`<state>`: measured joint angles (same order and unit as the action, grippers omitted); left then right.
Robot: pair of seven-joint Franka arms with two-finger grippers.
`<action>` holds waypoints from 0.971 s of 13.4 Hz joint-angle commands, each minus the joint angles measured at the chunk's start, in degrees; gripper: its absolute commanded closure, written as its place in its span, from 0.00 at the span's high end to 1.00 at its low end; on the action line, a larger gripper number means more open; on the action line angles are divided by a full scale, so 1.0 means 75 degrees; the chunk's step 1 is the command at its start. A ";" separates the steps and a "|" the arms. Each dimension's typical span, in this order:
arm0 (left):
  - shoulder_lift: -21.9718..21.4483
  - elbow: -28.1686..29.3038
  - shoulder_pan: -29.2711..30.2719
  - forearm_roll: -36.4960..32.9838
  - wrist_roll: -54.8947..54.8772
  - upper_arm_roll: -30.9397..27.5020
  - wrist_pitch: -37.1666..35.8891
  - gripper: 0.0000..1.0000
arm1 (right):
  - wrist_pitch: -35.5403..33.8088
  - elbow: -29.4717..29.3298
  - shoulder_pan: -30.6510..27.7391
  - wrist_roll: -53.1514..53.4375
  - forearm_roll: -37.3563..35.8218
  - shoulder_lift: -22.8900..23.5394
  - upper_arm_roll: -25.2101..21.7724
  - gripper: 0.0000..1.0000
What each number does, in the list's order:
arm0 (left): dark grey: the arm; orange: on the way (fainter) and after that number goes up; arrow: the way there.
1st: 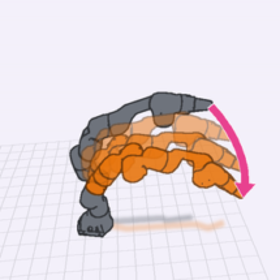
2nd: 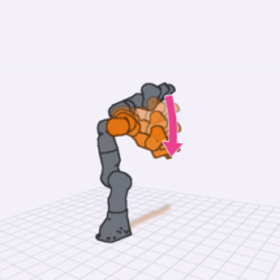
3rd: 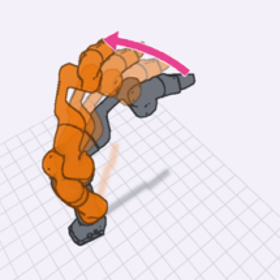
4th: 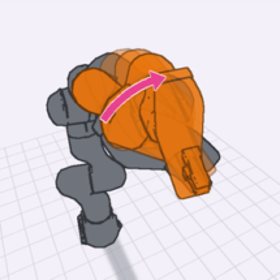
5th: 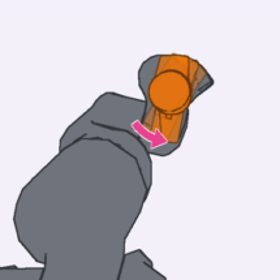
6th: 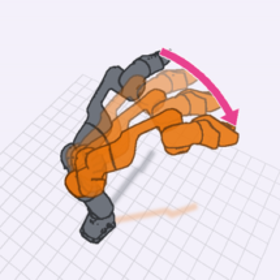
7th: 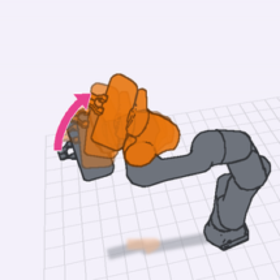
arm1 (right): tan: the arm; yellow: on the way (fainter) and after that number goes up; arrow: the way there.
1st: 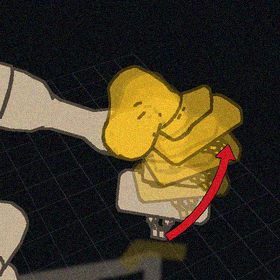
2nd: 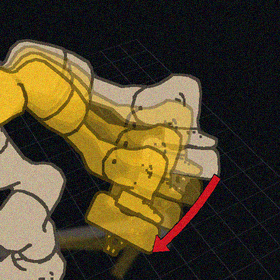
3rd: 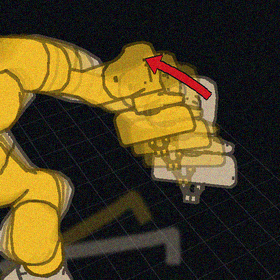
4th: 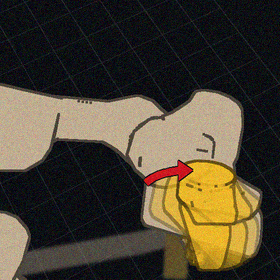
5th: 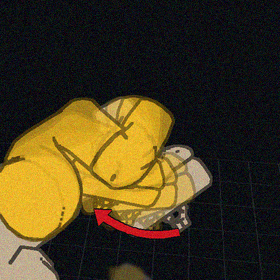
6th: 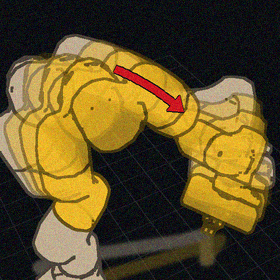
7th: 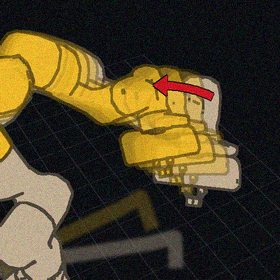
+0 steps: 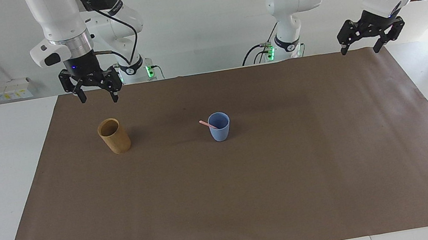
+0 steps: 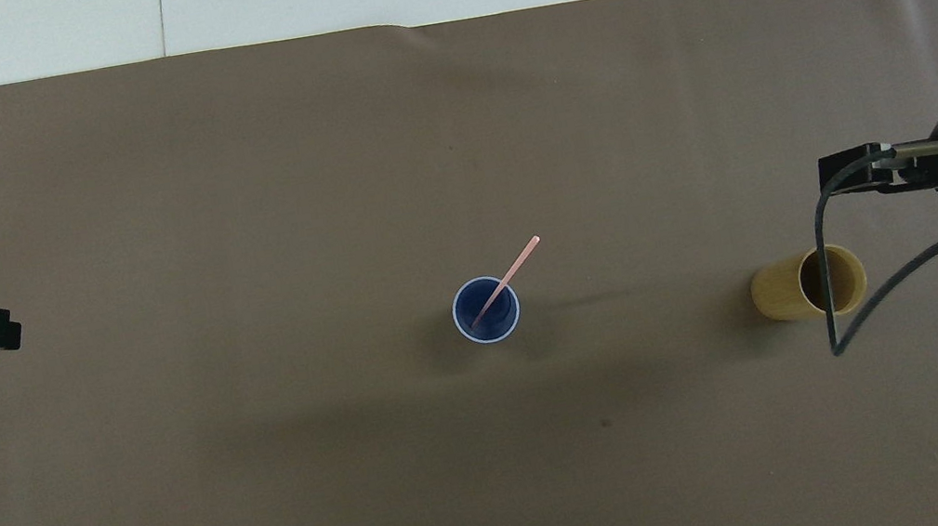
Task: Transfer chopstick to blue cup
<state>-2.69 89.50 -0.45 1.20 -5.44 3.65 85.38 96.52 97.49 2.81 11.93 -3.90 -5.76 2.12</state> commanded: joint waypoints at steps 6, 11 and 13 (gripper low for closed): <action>-0.0192 0.0148 0.0153 0.0086 0.0045 0.0076 -0.0098 1.00 | -0.1139 -0.1421 -0.0819 -0.0723 0.0414 0.0908 0.0045 1.00; -0.0192 0.0148 0.0142 0.0086 0.0045 0.0076 -0.0098 1.00 | -0.1057 -0.1327 -0.0750 -0.0981 0.0391 0.0873 0.0068 1.00; -0.0192 0.0148 0.0142 0.0086 0.0033 0.0076 -0.0098 1.00 | -0.1010 -0.1303 -0.0715 -0.0957 0.0391 0.0861 0.0103 1.00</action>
<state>-2.79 89.51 -0.44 1.20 -5.43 3.65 85.31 89.17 87.59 -2.02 6.21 -2.29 1.04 2.36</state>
